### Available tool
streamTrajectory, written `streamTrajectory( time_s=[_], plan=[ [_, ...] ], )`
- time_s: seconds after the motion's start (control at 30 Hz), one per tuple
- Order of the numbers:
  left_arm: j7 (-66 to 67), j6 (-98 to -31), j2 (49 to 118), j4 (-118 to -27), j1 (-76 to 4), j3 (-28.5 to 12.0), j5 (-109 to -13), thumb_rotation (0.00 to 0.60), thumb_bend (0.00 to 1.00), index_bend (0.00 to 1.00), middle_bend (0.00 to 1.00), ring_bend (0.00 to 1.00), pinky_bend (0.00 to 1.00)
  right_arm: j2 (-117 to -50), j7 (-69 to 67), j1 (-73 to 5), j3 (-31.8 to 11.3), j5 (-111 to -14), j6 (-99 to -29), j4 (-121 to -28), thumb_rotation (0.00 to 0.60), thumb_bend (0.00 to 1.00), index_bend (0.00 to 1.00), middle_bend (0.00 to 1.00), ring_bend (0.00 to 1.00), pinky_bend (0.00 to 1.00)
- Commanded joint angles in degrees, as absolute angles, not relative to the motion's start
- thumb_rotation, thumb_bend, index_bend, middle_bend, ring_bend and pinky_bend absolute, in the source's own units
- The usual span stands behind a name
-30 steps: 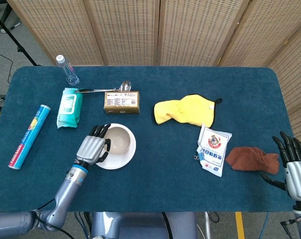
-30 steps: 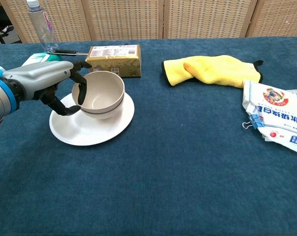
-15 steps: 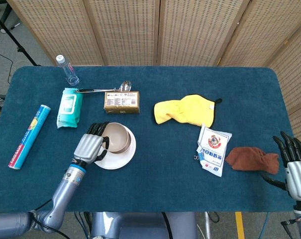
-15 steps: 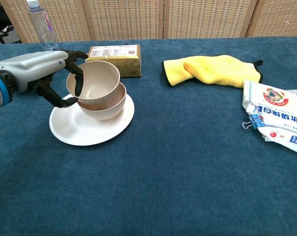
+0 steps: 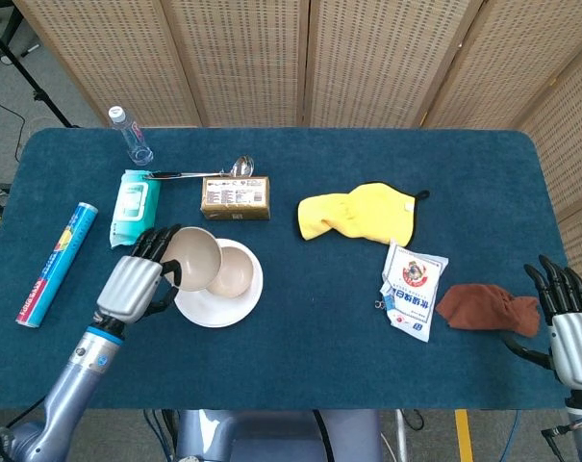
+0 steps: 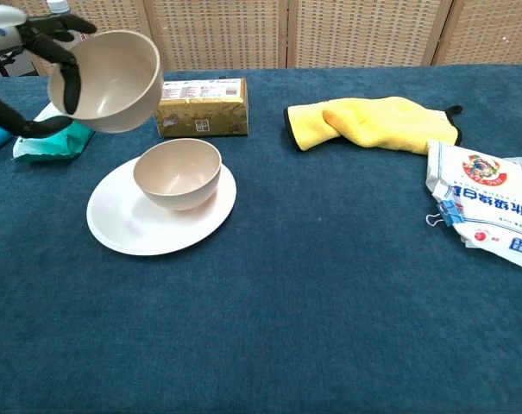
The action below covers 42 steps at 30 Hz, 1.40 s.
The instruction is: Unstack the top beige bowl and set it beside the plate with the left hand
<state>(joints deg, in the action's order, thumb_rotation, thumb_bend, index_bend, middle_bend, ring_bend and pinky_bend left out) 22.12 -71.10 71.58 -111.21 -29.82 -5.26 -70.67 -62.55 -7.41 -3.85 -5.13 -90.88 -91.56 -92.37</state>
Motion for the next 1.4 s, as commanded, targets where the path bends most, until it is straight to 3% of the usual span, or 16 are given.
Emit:
streamTrajectory(
  time_s=[0.03,0.17,0.37,0.73,0.8,0.9,1.0,1.07,1.17,1.4],
  plan=[
    [18.6,-72.5,69.3,-108.6,-26.3,-1.6,-73.2,0.600,0.58,0.79,0.00,0.00,0.00,-62.6,-7.2,-3.8,-4.9,-91.2,-91.6,-92.5,0.600,0.00,0.04,0.00,0.00,0.00],
    [14.8,-74.0,70.6,-101.3,-23.1,0.6,-73.6,0.600,0.59,0.79,0.00,0.00,0.00,-62.7,-6.7,-3.8,-4.7,-91.7,-91.8,-92.7,0.600,0.00,0.04,0.00,0.00,0.00],
    [6.2,-69.6,73.8,-92.1,-22.2,0.9,-72.1,0.600,0.58,0.79,0.00,0.00,0.00,-62.8,-6.4,-3.8,-4.6,-91.7,-91.7,-92.9,0.600,0.00,0.04,0.00,0.00,0.00],
    [-0.2,-63.5,78.2,-84.0,-22.6,-0.1,-70.6,0.600,0.57,0.79,0.00,0.00,0.00,-62.6,-6.9,-3.7,-4.9,-91.2,-91.7,-92.9,0.600,0.00,0.04,0.00,0.00,0.00],
    [-0.3,-63.6,78.6,-83.3,-22.5,-0.3,-70.9,0.600,0.49,0.70,0.00,0.00,0.00,-62.4,-7.1,-3.7,-4.9,-91.2,-91.8,-92.9,0.600,0.00,0.04,0.00,0.00,0.00],
    [-1.4,-63.7,79.0,-82.5,-22.3,-0.3,-71.9,0.600,0.33,0.42,0.00,0.00,0.00,-62.3,-7.4,-3.6,-5.0,-91.2,-91.9,-93.0,0.600,0.00,0.04,0.00,0.00,0.00],
    [-2.2,-63.8,78.8,-82.2,-22.1,-0.1,-73.1,0.600,0.26,0.19,0.00,0.00,0.00,-62.2,-7.5,-3.6,-5.0,-91.1,-91.9,-93.1,0.600,0.00,0.04,0.00,0.00,0.00],
    [-2.6,-63.8,78.4,-82.3,-22.0,0.1,-73.7,0.600,0.24,0.10,0.00,0.00,0.00,-62.2,-7.5,-3.6,-5.0,-91.1,-91.9,-93.1,0.600,0.00,0.04,0.00,0.00,0.00],
    [-3.3,-64.3,77.6,-83.1,-21.7,0.1,-74.7,0.600,0.24,0.03,0.00,0.00,0.00,-62.2,-7.5,-3.6,-4.9,-91.1,-91.8,-93.1,0.600,0.00,0.04,0.00,0.00,0.00],
    [-4.5,-67.8,75.3,-85.4,-20.4,0.0,-77.7,0.600,0.22,0.01,0.00,0.00,0.00,-62.1,-7.6,-3.6,-4.9,-91.2,-91.9,-93.2,0.600,0.00,0.04,0.00,0.00,0.00]
  ],
)
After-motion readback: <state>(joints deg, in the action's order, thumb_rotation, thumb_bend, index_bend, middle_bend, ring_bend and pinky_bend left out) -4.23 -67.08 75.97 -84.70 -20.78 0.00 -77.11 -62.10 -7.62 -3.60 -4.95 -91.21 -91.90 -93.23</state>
